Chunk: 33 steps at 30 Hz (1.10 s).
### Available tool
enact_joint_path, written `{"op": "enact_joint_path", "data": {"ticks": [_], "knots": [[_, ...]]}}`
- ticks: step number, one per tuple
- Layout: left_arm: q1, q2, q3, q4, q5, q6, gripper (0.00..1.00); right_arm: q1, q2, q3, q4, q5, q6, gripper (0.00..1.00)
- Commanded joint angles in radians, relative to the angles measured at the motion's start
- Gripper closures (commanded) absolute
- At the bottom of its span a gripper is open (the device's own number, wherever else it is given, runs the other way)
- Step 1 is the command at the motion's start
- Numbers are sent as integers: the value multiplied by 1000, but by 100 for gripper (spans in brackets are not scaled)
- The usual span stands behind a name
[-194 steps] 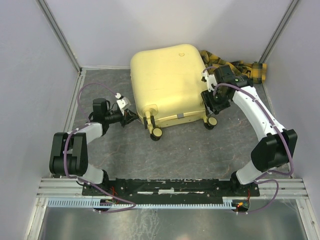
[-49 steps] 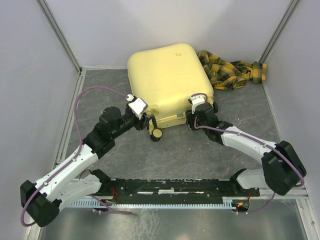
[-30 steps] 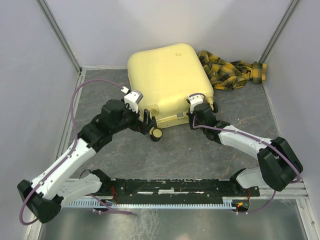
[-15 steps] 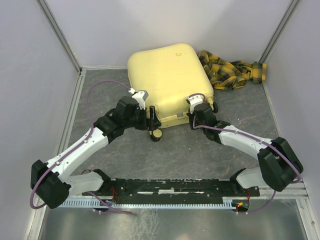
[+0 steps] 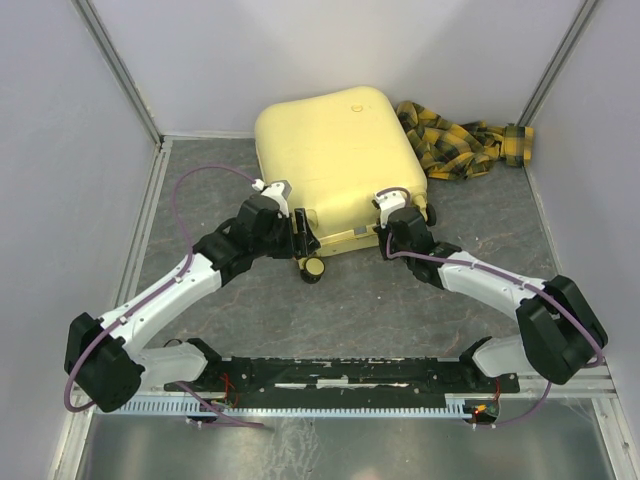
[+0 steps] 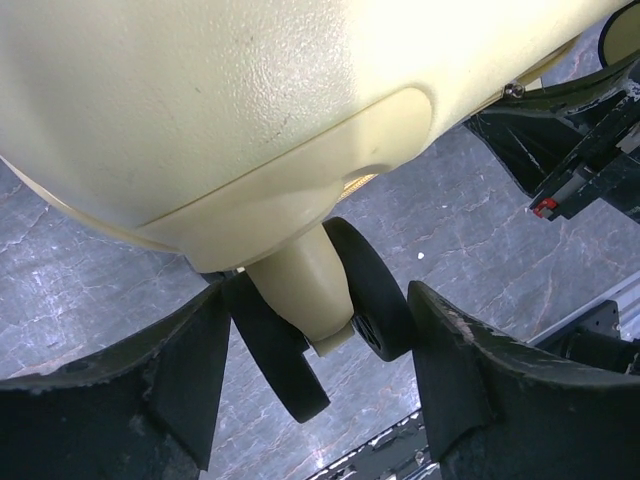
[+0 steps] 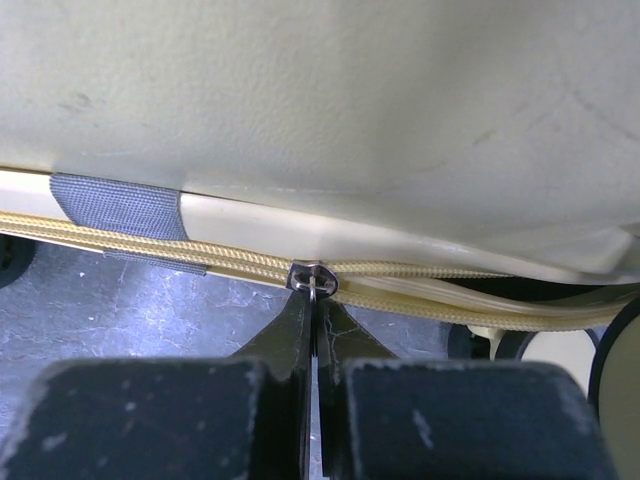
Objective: Pack the luggage
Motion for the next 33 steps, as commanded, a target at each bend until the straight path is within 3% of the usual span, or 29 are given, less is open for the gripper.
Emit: {"op": "enact_joint_path", "data": {"ticks": [1,9,13,33], "knots": [[15,6,-5,12,-50,-32,38,1,-70,-1,41,58,-32,98],[39,-13,-11,-19,-78,-3,83,-91,-131,-34,31,76,-87,98],[57,-20,-8,-49,-89,8,97,-160,-166,-51,12,43,-123,98],[108,-89,-35,-101,-163,115,97,-441,-303,-136,-10,-72,-251,98]]}}
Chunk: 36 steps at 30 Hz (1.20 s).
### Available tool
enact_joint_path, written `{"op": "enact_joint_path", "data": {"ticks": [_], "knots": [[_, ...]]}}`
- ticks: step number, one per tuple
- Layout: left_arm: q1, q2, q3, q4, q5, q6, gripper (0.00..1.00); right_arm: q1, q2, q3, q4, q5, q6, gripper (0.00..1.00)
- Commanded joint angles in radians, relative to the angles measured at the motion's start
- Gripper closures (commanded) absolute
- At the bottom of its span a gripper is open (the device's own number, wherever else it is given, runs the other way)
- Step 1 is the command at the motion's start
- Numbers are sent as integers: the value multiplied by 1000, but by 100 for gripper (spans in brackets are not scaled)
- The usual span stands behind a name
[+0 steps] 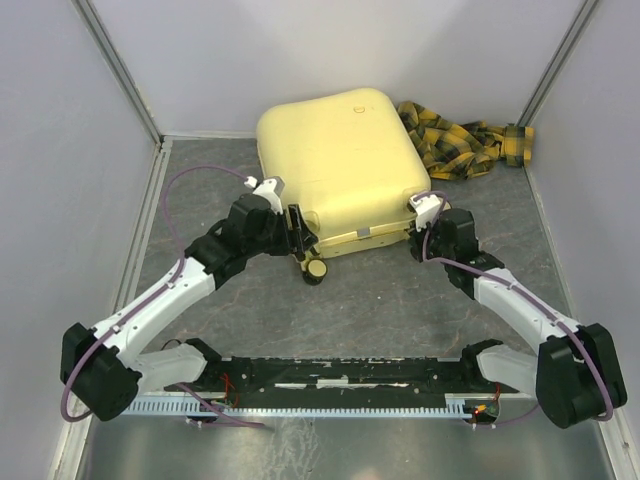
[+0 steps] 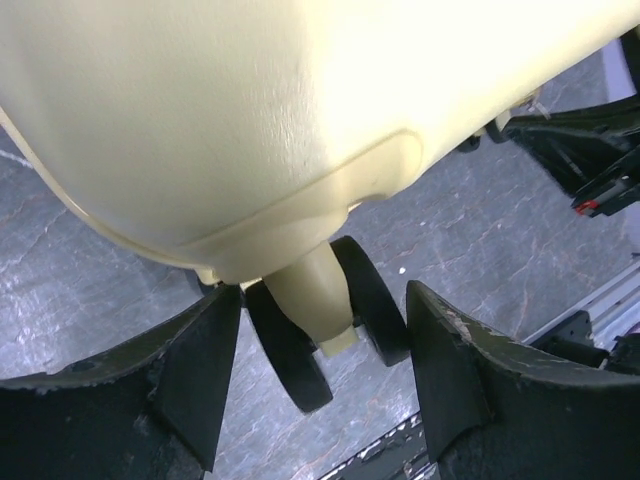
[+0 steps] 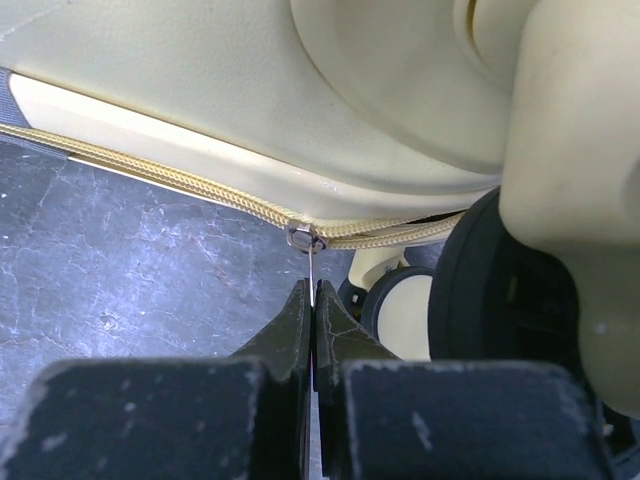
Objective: Pack the luggage
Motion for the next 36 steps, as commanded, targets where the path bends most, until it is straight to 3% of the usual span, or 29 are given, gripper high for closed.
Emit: {"op": "enact_joint_path", "data": {"ticks": [1,9,12,14,17,19,20,22,24,27,29,36], "knots": [[72,-45,-20,-120,-181,121,97,-165,-64,6,34,202,-11,99],[93,-41,-31,-99,-122,118,97,-220,-58,-38,174,54,-12,98],[93,-57,-39,-54,-9,142,97,-220,-26,-54,244,-50,25,98],[92,-91,-46,-4,74,197,90,-220,-10,-59,276,-99,43,98],[93,-136,-12,20,280,474,59,-220,-16,-70,291,-151,41,98],[92,-184,12,-22,424,788,41,-220,-36,-75,268,-162,19,98],[93,-204,26,-76,493,926,33,-219,-49,-83,258,-173,-3,98],[93,-221,78,-276,668,1338,22,-219,-89,-107,248,-197,-40,98],[88,-180,156,-509,749,1730,19,-220,-111,-136,248,-204,-60,98],[57,-48,279,-570,711,1830,17,-219,-110,-164,270,-166,-72,98],[36,37,368,-611,708,1917,1,-220,-104,-174,300,-150,-79,98],[-102,194,454,-615,605,2240,1,-221,-105,-208,394,-213,-45,98]]}}
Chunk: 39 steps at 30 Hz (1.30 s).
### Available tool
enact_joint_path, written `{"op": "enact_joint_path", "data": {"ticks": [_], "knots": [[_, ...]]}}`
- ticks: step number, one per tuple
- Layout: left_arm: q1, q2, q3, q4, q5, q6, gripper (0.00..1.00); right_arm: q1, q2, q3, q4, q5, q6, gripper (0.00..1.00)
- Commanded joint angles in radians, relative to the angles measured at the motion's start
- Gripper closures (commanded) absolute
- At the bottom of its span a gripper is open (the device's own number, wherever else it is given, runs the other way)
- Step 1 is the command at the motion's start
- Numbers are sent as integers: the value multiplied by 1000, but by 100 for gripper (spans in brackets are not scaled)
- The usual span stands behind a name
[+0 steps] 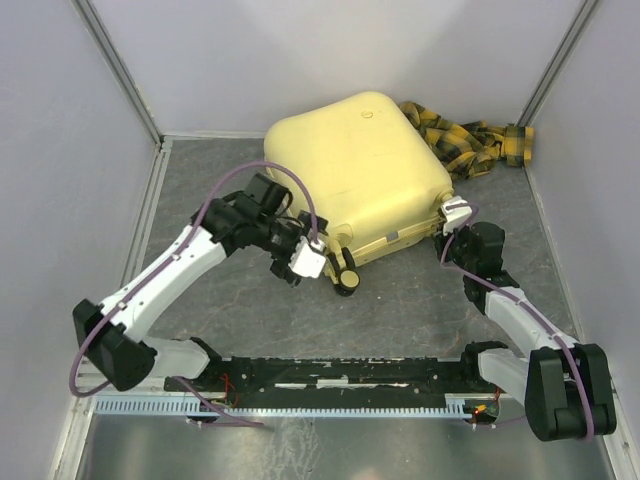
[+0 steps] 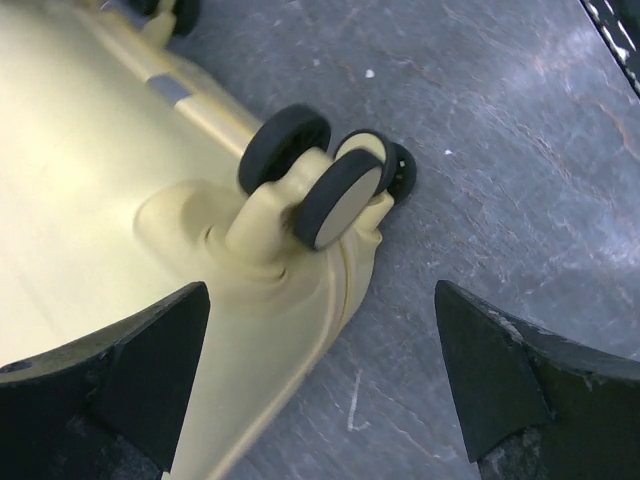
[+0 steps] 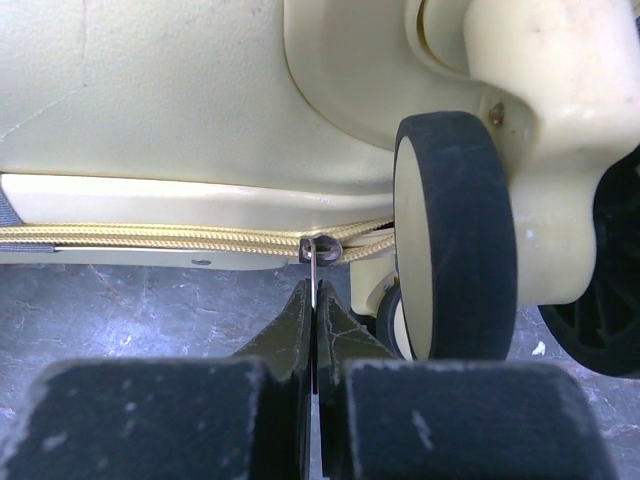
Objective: Pack the luggage
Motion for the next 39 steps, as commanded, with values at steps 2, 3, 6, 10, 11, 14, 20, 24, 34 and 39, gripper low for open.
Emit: {"op": "enact_joint_path", "data": {"ticks": [2,3,6,10,11,14,20,24,34,39], "knots": [[-112,97,127,-107,-46,361,1,2,-28,-29,130,-66,20,98],[-129,124,151,-119,-55,366,1,3,-36,-35,133,-65,17,98],[-161,185,189,-109,-88,368,1,2,-58,-47,134,-69,16,98],[-188,222,172,-50,-146,420,1,3,-65,-50,134,-84,19,98],[-193,233,172,-49,-158,443,1,4,-64,-49,134,-80,20,98],[-200,269,179,-60,-192,497,3,4,-56,-50,153,-63,17,98],[-202,331,209,-138,-272,520,36,4,-37,-82,273,-31,8,98],[-201,348,233,-178,-292,484,64,2,-55,-82,297,10,21,98],[-126,348,249,-303,-311,426,97,-34,-162,-102,187,18,-58,98],[-104,348,247,-307,-305,408,97,-99,-157,-101,166,-73,-36,98]]}}
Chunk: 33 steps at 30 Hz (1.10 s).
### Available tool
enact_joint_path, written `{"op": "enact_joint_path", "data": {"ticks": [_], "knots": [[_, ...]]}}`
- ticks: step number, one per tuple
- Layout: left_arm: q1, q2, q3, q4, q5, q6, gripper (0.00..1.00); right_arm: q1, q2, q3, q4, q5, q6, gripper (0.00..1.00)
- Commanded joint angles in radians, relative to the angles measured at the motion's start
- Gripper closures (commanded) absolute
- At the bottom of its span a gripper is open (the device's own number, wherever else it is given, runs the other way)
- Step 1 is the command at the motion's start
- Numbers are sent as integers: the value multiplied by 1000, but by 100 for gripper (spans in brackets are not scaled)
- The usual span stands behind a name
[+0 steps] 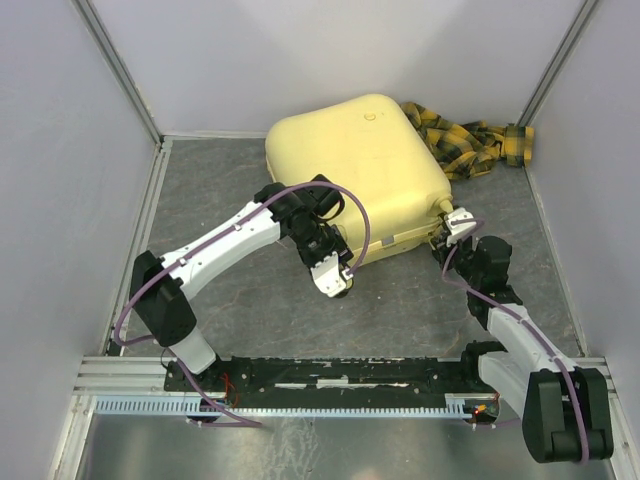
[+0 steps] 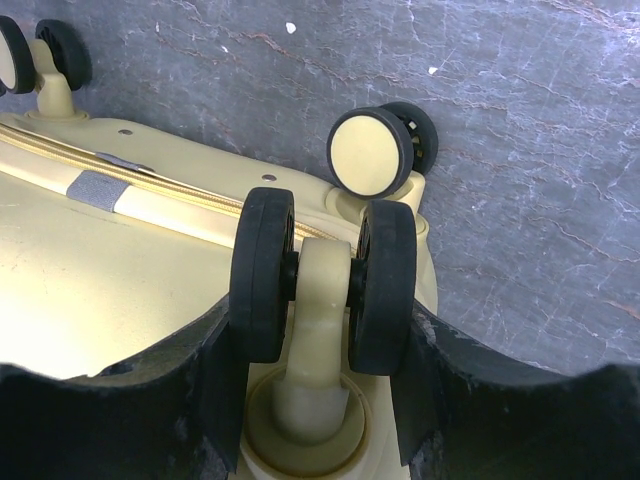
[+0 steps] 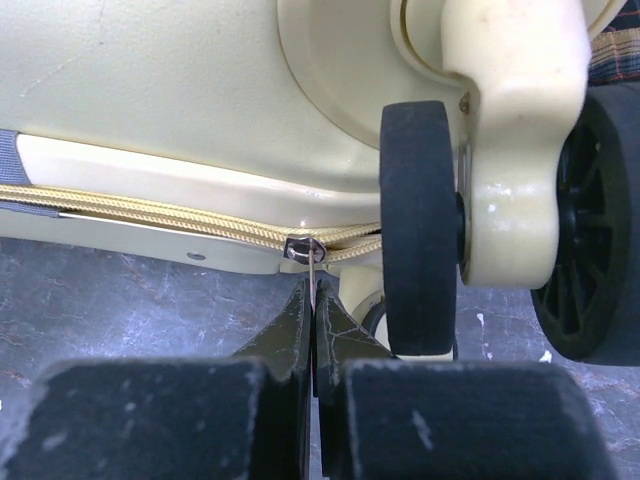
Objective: Pack the luggage
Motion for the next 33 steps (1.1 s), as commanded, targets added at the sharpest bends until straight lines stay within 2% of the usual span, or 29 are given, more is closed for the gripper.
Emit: {"op": "enact_joint_path", "data": {"ticks": [1,3,6,9,14,18,22,33], "knots": [[67,-13,12,-88,-38,-72,97,-67,-26,23,77,-18,3,98],[70,-9,13,-85,-33,-75,97,-71,-15,35,81,-61,27,98],[72,-6,14,-81,-28,-76,97,-70,-21,57,79,-215,75,98],[73,1,16,-75,-22,-81,97,-64,-33,66,87,-263,126,98],[77,15,28,-77,-9,-108,97,-52,-45,51,57,-20,54,98],[100,15,24,-95,-20,-97,97,-100,6,22,167,56,10,98],[132,9,17,-131,-35,-79,97,-195,41,59,181,31,72,98],[174,-23,-17,-190,-58,-30,97,-331,182,115,240,-52,104,98]]}}
